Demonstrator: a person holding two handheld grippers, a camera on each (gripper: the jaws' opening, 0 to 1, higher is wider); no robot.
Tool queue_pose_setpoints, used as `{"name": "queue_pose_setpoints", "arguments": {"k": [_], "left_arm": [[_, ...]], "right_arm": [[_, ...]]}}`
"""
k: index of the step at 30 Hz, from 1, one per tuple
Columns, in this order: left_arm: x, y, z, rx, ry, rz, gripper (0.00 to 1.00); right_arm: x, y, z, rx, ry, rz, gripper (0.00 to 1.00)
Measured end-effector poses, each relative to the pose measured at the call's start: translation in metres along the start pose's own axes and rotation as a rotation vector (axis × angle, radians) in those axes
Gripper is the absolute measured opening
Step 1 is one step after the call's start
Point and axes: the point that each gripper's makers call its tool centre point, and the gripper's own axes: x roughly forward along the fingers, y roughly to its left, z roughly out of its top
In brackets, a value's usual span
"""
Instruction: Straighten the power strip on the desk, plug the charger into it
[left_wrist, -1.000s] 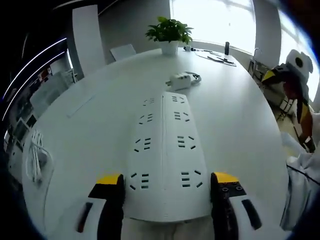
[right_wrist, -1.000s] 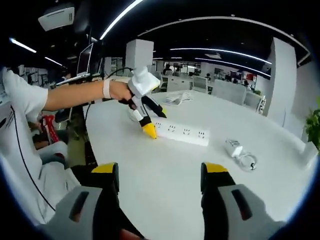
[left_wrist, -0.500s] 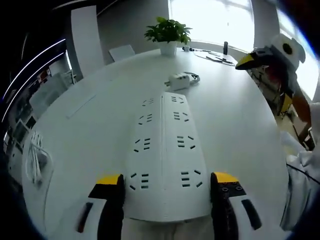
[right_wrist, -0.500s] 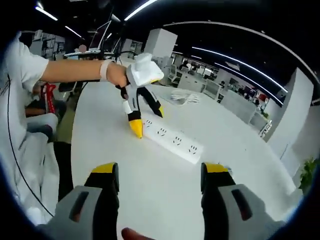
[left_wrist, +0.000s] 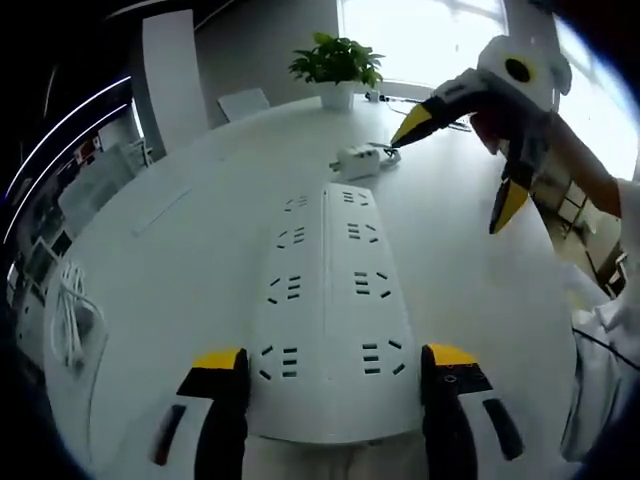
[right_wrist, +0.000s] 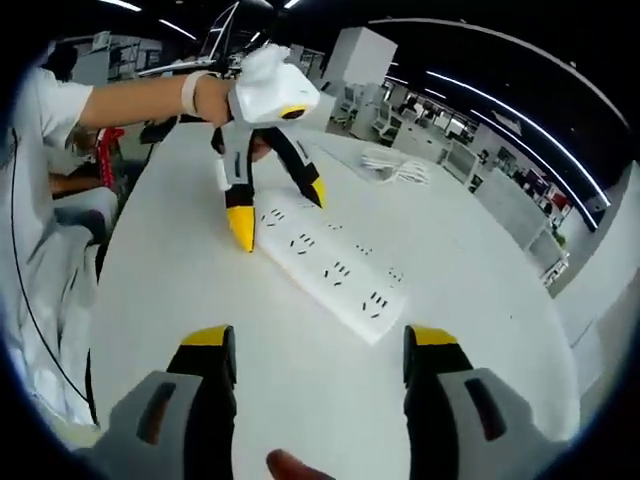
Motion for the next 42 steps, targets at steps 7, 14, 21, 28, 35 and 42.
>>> {"name": "queue_pose_setpoints", "arguments": {"k": [7, 14, 21, 28, 35, 42], "left_arm": [[0.001, 0.003, 0.001, 0.001, 0.004, -0.003, 0.71], [0.001, 0.004, 0.001, -0.001, 0.005, -0.003, 0.71], [0.002, 0.005, 0.001, -0.007, 0.005, 0.003, 0.71], [0.002, 0.005, 0.001, -0.004, -0.002, 0.003, 0.71], [0.002, 0.005, 0.0, -0.002, -0.003, 0.002, 0.71], [0.001, 0.004, 0.0, 0.0, -0.001, -0.002, 0.71]], "right_arm": [[0.019, -0.014, 0.005, -0.017, 0.019, 0.023, 0.67], [0.034, -0.018, -0.008, -0.043, 0.071, 0.045, 0.68], [0.041, -0.025, -0.012, -0.043, 0.058, 0.058, 0.68], [0.048, -0.034, -0.013, -0.084, 0.083, 0.094, 0.69], [0.064, -0.039, -0.002, -0.171, 0.1, 0.142, 0.69], [0.069, -0.036, 0.004, -0.212, 0.098, 0.182, 0.69]]}}
